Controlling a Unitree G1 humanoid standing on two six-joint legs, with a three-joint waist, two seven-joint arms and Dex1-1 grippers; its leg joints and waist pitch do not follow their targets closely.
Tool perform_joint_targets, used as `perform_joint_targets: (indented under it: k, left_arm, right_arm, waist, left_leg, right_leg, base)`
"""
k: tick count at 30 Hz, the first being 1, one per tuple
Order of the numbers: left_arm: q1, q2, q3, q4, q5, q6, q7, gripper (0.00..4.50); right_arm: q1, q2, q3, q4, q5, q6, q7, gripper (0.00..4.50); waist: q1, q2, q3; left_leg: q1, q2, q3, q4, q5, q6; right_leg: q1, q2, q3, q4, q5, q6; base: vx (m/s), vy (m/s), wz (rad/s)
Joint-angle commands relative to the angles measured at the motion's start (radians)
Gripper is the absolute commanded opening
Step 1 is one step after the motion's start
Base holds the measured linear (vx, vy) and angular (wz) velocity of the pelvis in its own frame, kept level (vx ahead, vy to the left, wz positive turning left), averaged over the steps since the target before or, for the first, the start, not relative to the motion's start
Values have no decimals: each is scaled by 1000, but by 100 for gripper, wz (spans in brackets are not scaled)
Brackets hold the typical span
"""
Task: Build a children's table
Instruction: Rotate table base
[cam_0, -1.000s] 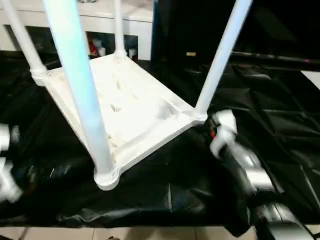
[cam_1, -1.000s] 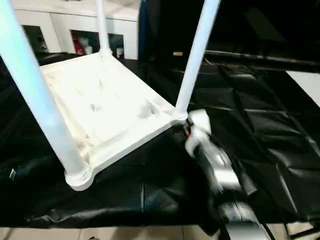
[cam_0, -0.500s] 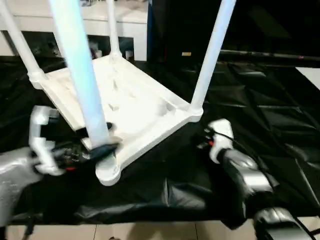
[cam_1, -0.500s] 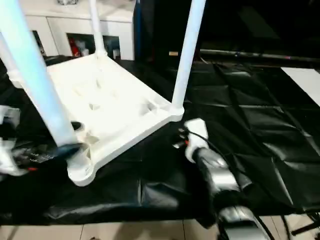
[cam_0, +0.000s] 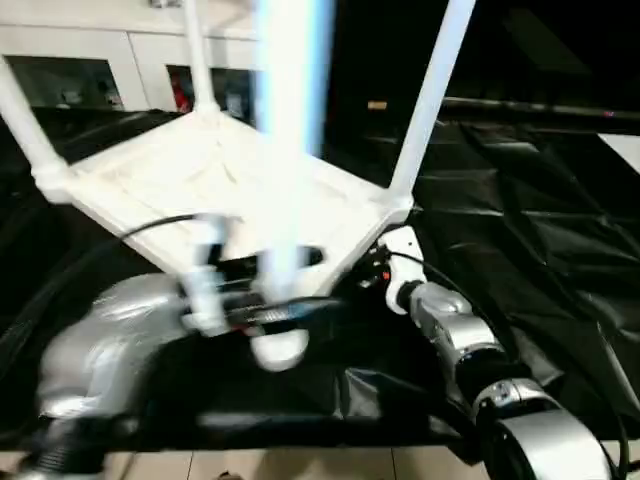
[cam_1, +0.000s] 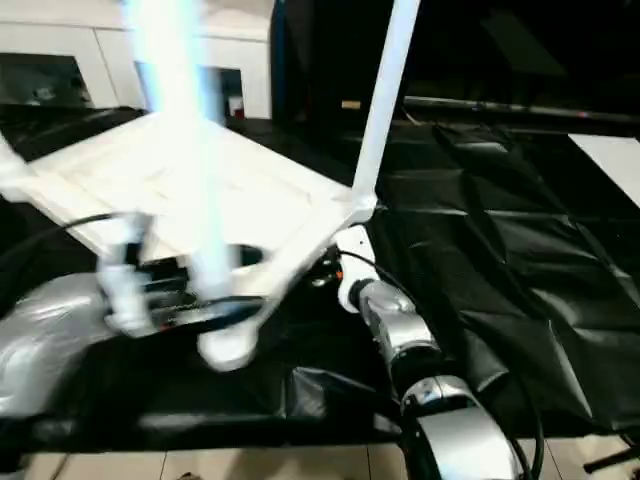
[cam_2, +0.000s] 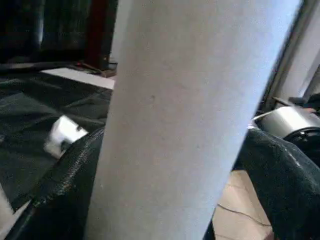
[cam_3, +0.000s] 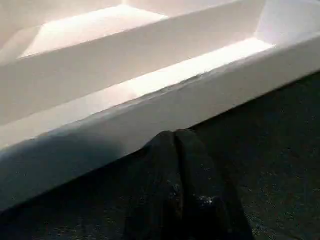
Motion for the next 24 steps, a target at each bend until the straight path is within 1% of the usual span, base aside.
perform_joint_targets:
  k: [1,2,3,4,5,6,8,9,10,11,12,13,14,15,16,17,18,19,20,21,22,23,24]
  left_arm:
    - [-40,-38,-84,14,35,-26,-2,443]
    - [-62,-62,-101,37,52,-45,4,443]
    - [-84,-86,-118,65,66,-61,2,443]
    - [-102,-103,-136,89,81,-75,-3,443]
    - [-110,-109,-145,102,89,-83,-6,443]
    - [-129,-124,-165,126,110,-104,-8,443]
    - [-163,-158,-194,184,153,-153,-3,443]
    - [-174,-171,-204,208,170,-168,5,443]
    - [-174,-171,-204,208,170,-168,5,443]
    - [-188,-184,-215,238,195,-187,19,443]
    - [-195,-192,-221,259,211,-201,26,443]
    - [-219,-213,-232,326,264,-242,72,443]
    - [-219,-213,-232,326,264,-242,72,443]
    - [-228,-220,-232,352,281,-267,86,443]
    - [-245,-224,-231,404,316,-299,126,443]
    - [-245,-224,-231,404,316,-299,126,443]
    - [-257,-225,-230,442,344,-324,162,443]
    - [-260,-226,-229,450,350,-329,169,443]
    - [-268,-225,-227,476,372,-341,199,443]
    - [-278,-225,-224,505,393,-347,230,443]
    - [-292,-224,-218,545,422,-363,275,443]
    - [-305,-224,-211,586,450,-388,319,443]
    - [-306,-224,-211,589,452,-389,322,443]
  right_arm:
    - [-27,13,6,5,0,-13,4,0]
    - [-29,15,6,9,0,-17,5,0]
    - [-34,17,5,17,0,-22,7,0]
    - [-37,18,3,22,0,-28,10,0]
    - [-39,19,1,28,0,-32,11,0]
    - [-40,19,0,30,-1,-36,14,0]
    - [-39,19,-4,33,-4,-42,18,0]
    - [-38,18,-4,34,-5,-43,19,0]
    - [-38,18,-4,34,-5,-43,19,0]
    - [-37,18,-4,34,-5,-45,19,0]
    - [-37,18,-5,34,-5,-46,19,0]
    - [-36,16,-6,36,-7,-49,13,0]
    - [-36,16,-6,36,-7,-49,13,0]
    - [-36,15,-7,37,-6,-50,14,0]
    - [-38,10,-14,41,-6,-56,13,0]
    - [-38,10,-14,41,-6,-56,13,0]
    - [-39,5,-16,44,-9,-59,11,0]
    - [-39,4,-17,45,-10,-59,10,0]
    - [-40,-2,-19,47,-11,-61,7,0]
    - [-41,-9,-23,49,-11,-62,8,0]
    - [-42,-20,-27,48,-10,-65,10,0]
    - [-42,-32,-32,45,-8,-67,10,0]
    - [-42,-33,-33,45,-7,-67,10,0]
  waist:
    - [1,13,-63]
    - [2,11,-64]
    - [1,13,-65]
    - [0,14,-65]
    - [-2,10,-66]
    - [-3,13,-67]
    - [-7,9,-67]
    - [-9,13,-68]
    - [-10,11,-68]
    - [-10,13,-69]
    - [-11,13,-68]
    - [-12,11,-68]
    - [-12,11,-67]
    - [-13,11,-67]
    - [-13,11,-67]
    - [-12,11,-68]
    - [-12,11,-68]
    - [-12,11,-68]
    - [-11,11,-69]
    - [-12,12,-68]
    - [-9,12,-68]
    - [-10,13,-66]
    - [-8,13,-67]
  left_leg:
    - [10,22,-11,-70,-226,-29]
    - [10,21,-10,-69,-219,-25]
    - [6,21,-11,-68,-206,-25]
    - [6,19,-10,-68,-204,-22]
    - [6,19,-10,-66,-201,-17]
    - [4,19,-11,-66,-198,-14]
    - [3,19,-10,-65,-188,-4]
    - [4,19,-9,-63,-188,-1]
    - [3,20,-11,-64,-186,2]
    - [3,20,-11,-63,-185,4]
    - [4,20,-10,-63,-188,6]
    - [4,19,-10,-62,-198,9]
    - [5,20,-10,-62,-204,11]
    - [3,20,-12,-63,-208,9]
    - [5,21,-12,-63,-212,10]
    - [5,21,-12,-63,-214,9]
    - [5,22,-13,-63,-214,8]
    - [5,21,-13,-63,-214,8]
    - [4,23,-13,-63,-209,9]
    - [6,22,-11,-62,-211,11]
    - [6,22,-13,-62,-212,11]
    - [8,22,-12,-63,-234,12]
    - [9,23,-13,-63,-235,9]
  right_leg:
    - [45,-53,40,-68,-172,-193]
    - [46,-52,40,-69,-163,-192]
    - [50,-54,40,-64,-141,-198]
    - [49,-52,40,-67,-139,-198]
    - [50,-52,40,-66,-126,-205]
    - [52,-55,39,-65,-123,-209]
    - [53,-53,38,-65,-108,-215]
    - [53,-52,38,-66,-102,-220]
    - [55,-53,38,-65,-94,-226]
    - [55,-53,37,-65,-92,-228]
    - [54,-52,37,-66,-92,-229]
    - [54,-52,38,-68,-105,-231]
    - [53,-52,37,-70,-114,-229]
    - [55,-54,37,-71,-127,-226]
    - [54,-54,37,-72,-139,-224]
    - [53,-54,37,-73,-143,-223]
    - [54,-54,37,-71,-139,-225]
    - [54,-54,37,-72,-137,-225]
    - [55,-56,37,-70,-128,-231]
    - [52,-52,36,-71,-122,-232]
    - [53,-55,36,-70,-124,-232]
    - [50,-52,36,-76,-147,-228]
    - [51,-55,35,-74,-153,-228]
  base:
    - [0,0,0]
    - [0,0,0]
    - [0,0,0]
    - [0,0,0]
    - [0,0,0]
    - [0,0,0]
    - [0,0,0]
    - [0,0,0]
    - [0,0,0]
    - [0,0,0]
    - [0,0,0]
    - [0,0,0]
    - [0,0,0]
    - [0,0,0]
    - [0,0,0]
    - [0,0,0]
    - [0,0,0]
    - [0,0,0]
    - [0,0,0]
    - [0,0,0]
    - [0,0,0]
    - [0,0,0]
    - [0,0,0]
